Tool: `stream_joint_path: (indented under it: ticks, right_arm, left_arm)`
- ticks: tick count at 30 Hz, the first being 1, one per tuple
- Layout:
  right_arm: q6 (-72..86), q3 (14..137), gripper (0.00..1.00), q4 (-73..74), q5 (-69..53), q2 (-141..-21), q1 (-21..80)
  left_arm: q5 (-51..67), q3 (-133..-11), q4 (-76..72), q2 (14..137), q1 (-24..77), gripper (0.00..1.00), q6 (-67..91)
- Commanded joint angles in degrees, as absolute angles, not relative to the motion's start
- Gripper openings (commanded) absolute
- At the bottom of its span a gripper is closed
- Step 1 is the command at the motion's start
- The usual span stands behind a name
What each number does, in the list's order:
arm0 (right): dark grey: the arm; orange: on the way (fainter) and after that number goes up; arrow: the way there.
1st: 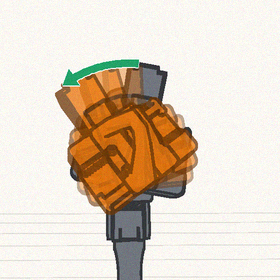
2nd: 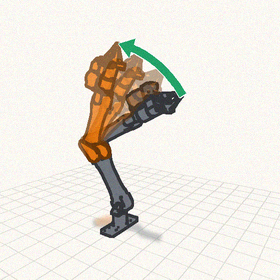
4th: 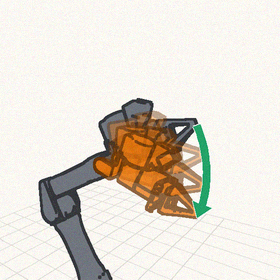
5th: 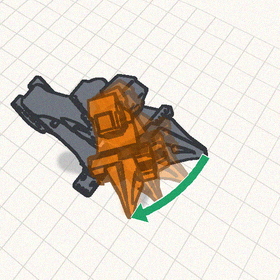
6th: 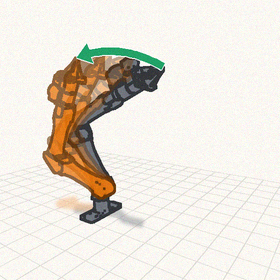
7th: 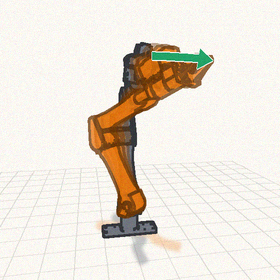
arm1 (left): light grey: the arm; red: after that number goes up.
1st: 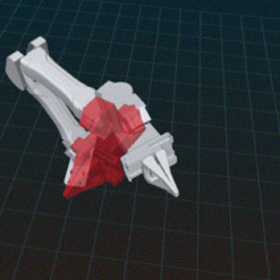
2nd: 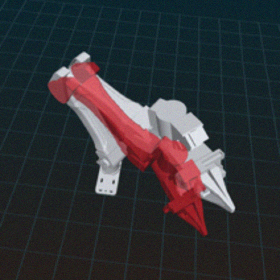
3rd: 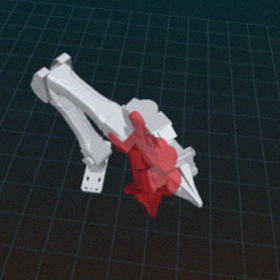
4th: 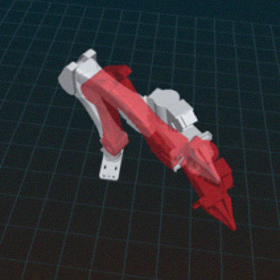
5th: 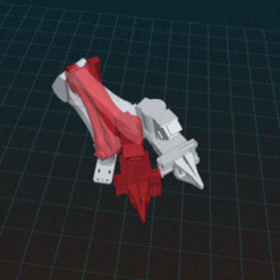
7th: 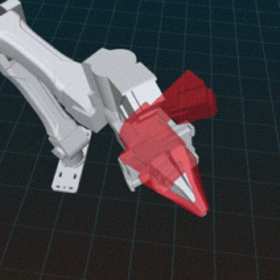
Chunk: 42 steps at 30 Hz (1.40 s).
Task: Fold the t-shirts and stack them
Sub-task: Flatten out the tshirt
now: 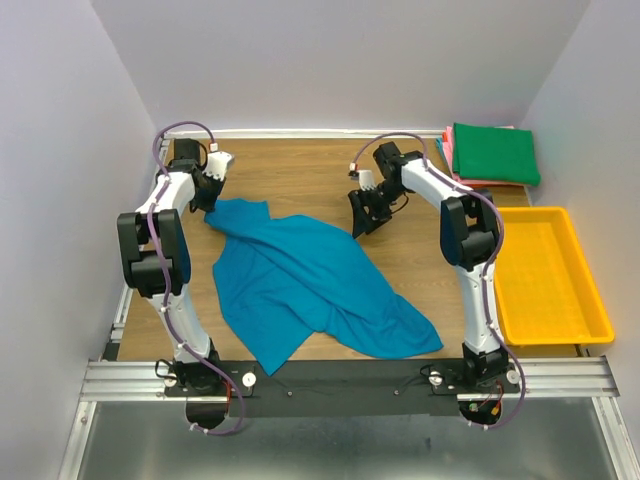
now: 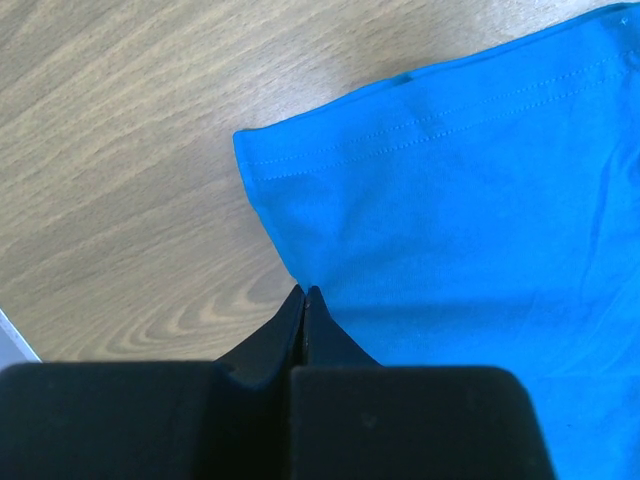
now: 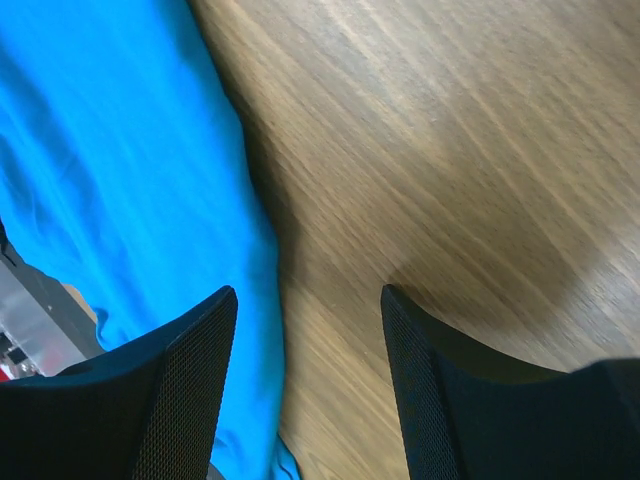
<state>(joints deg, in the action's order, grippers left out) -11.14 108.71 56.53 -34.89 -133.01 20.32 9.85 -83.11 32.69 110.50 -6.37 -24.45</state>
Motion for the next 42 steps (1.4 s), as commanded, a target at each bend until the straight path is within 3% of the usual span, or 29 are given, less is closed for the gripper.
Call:
stream_joint_path:
  ticks: [1,7,14,25,31,33,34,35,36,38,42]
  right_arm:
    - [-8.7,109.6,0.67,54.5,-35.9,-135.6,20.3]
    - [-8.4,106.9,0.64,54.3,-45.8,-137.5,20.7]
    - [-9.3,108.4,0.01,54.5,-47.1,-134.1,20.5]
    - [-11.2,111.1,0.01,53.9,-40.0,-122.1,24.3]
    - [-11.8,92.3,0.01,47.1,-32.9,-114.4,47.8]
    - [-13.4,86.8,0.17,47.7,-31.8,-114.2,55.9]
    - [-14.1,85.4,0.26,48.1,-32.2,-113.6,56.9]
    - [-14.7,83.7,0.44,48.3,-33.0,-111.9,57.0]
    - [-14.9,83.7,0.50,48.4,-32.9,-111.0,55.9]
    - [-14.2,85.4,0.55,48.3,-33.5,-108.8,52.2]
    - [-12.0,91.9,0.54,48.3,-34.8,-109.6,45.2]
  left_arm:
    - [11.5,-85.0,33.0,111.6,-6.4,0.00,-25.0]
    - [12.0,-85.2,33.0,112.1,-6.4,0.00,-24.5]
    - [12.5,-86.5,33.5,112.8,-6.4,0.00,-24.3]
    - [13.5,-86.1,33.3,112.4,-6.4,0.00,-24.0]
    - [13.4,-85.3,33.1,112.4,-6.5,0.00,-24.2]
    - [13.2,-85.3,33.3,112.4,-6.4,0.00,-24.3]
    - [13.2,-85.3,33.3,112.3,-6.5,0.00,-24.3]
    - [13.1,-85.1,33.4,112.2,-6.5,0.00,-24.6]
    - [12.7,-85.0,33.4,112.1,-6.4,0.00,-24.6]
    - [12.6,-84.8,33.2,111.9,-6.6,0.00,-24.8]
    - [13.2,-84.6,33.0,112.4,-6.5,0.00,-24.4]
